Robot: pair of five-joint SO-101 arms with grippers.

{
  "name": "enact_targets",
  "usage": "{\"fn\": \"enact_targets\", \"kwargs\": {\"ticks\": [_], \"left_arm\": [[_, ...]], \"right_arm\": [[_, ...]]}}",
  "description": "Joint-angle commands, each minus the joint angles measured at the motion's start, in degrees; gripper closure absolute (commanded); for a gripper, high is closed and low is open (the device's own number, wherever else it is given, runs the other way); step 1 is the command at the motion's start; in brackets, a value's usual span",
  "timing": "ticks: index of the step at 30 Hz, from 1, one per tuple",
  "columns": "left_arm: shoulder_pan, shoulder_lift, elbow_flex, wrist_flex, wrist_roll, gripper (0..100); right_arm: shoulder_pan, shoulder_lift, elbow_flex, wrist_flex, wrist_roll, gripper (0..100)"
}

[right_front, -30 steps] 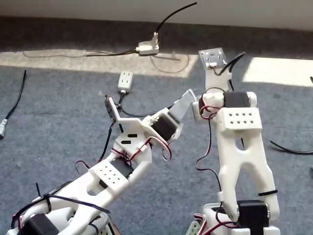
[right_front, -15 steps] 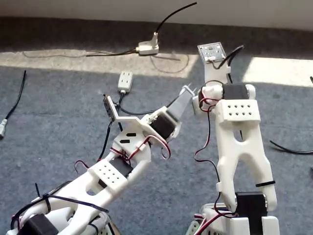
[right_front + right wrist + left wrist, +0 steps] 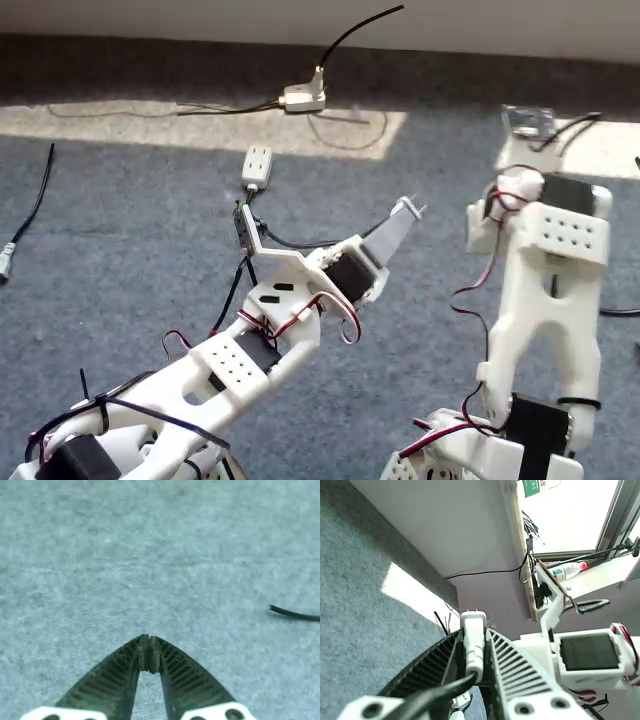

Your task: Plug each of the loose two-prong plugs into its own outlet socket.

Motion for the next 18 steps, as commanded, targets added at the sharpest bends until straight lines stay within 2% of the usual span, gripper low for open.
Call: {"fn": "enact_targets", "kwargs": {"ticks": [1, 5, 11, 15, 18], "left_arm": [[-2.2, -1.0, -1.5, 0.4, 0.0, 100], [-6.9, -1.0, -6.5, 10.8, -1.0, 100], [-15.0, -1.0, -18.8, 37.7, -20.2, 100], [-19.1, -1.5, -24.7, 49.3, -30.9, 100], [-23.7, -1.4, -30.1, 58.8, -39.3, 100]], "right_arm": [[8.7, -6.0, 3.6, 1.2, 0.7, 98.1], [10.7, -10.6, 18.4, -1.7, 0.8, 98.1], [1.1, -17.2, 47.1, -20.8, -2.2, 98.1], [-4.1, -21.1, 61.3, -35.1, -4.4, 98.0], [-5.5, -24.3, 65.7, -39.1, -4.5, 98.0]]}}
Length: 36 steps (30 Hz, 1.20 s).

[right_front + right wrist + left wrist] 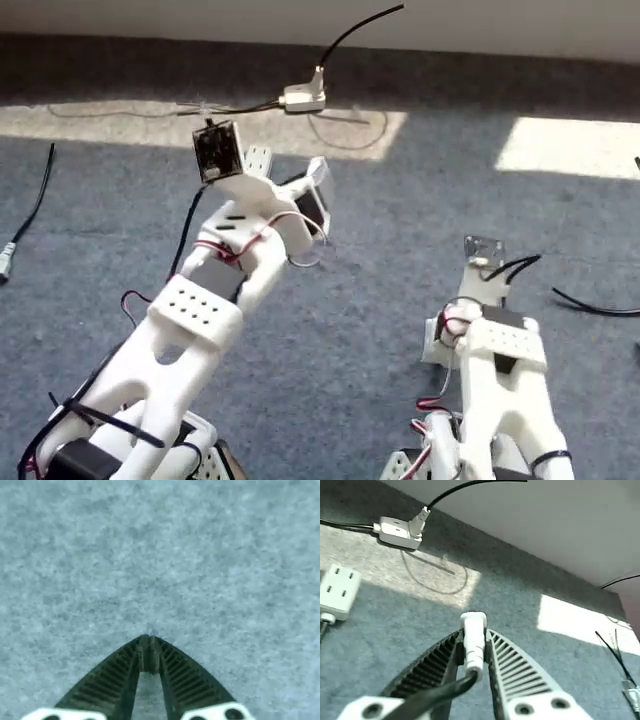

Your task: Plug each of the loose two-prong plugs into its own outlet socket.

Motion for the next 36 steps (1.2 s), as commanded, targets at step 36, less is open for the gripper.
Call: {"fn": "enact_targets", "kwargs": {"ticks": [36], "left_arm": [[-15.6, 96.8, -144.8, 84.0, -104.5, 100]], "right_arm": [[-2.1, -11.6, 7.6, -6.7, -0.5, 98.0]]}}
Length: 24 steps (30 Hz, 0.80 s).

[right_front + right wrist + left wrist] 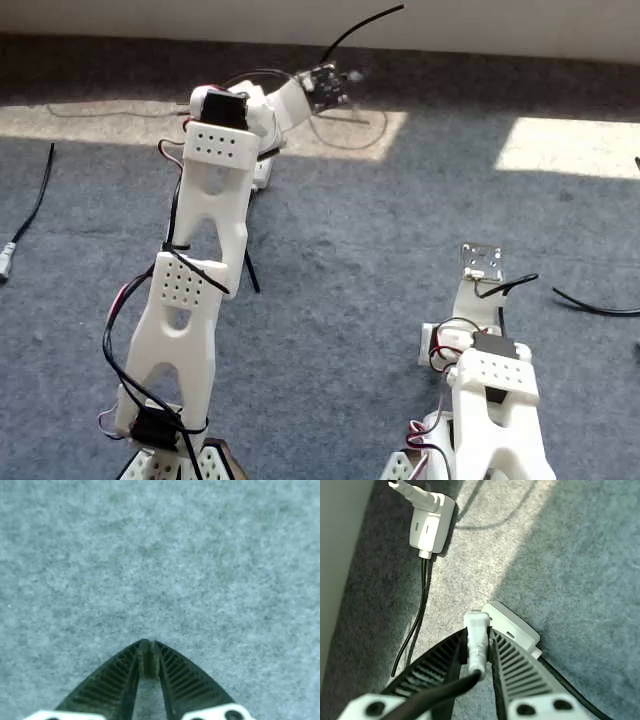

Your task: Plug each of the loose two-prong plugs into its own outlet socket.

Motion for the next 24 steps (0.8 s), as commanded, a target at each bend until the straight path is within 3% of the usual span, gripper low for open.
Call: {"fn": "enact_targets", "kwargs": {"ticks": [1, 8, 24], "left_arm": [[0.0, 1.2, -6.2, 4.0, -10.5, 100], [-1.5, 1.4, -6.1, 2.9, -16.3, 100], [-3.6, 6.4, -2.8, -2.5, -18.9, 100]], "right_arm": [[-1.3, -1.1, -0.2, -1.7, -0.4, 98.0], [-3.5, -1.5, 1.7, -2.1, -0.4, 98.0], [-3.5, -1.5, 1.7, -2.1, -0.4, 98.0]]}}
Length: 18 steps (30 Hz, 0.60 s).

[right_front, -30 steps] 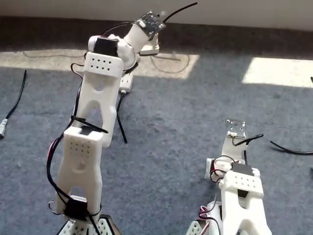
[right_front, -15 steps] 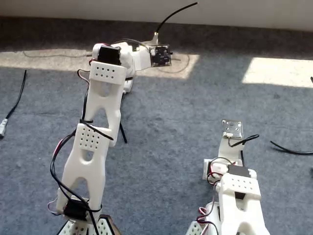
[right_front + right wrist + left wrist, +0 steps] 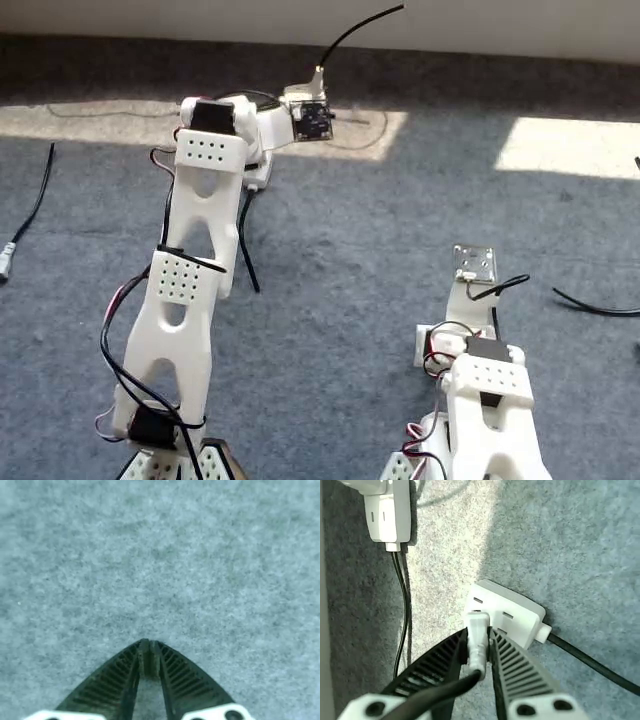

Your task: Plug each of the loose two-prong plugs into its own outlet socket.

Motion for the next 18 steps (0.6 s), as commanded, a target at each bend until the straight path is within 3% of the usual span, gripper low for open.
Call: {"fn": "enact_targets", "kwargs": {"ticks": [1, 18], "left_arm": [[-0.5, -0.6, -0.3, -2.3, -3.5, 100], [1.1, -0.4, 0.0, -5.6, -6.5, 100]], "right_arm": [[-1.1, -0.7, 0.1, -0.7, -0.4, 98.0], [-1.1, -0.7, 0.1, -0.7, -0.4, 98.0]]}}
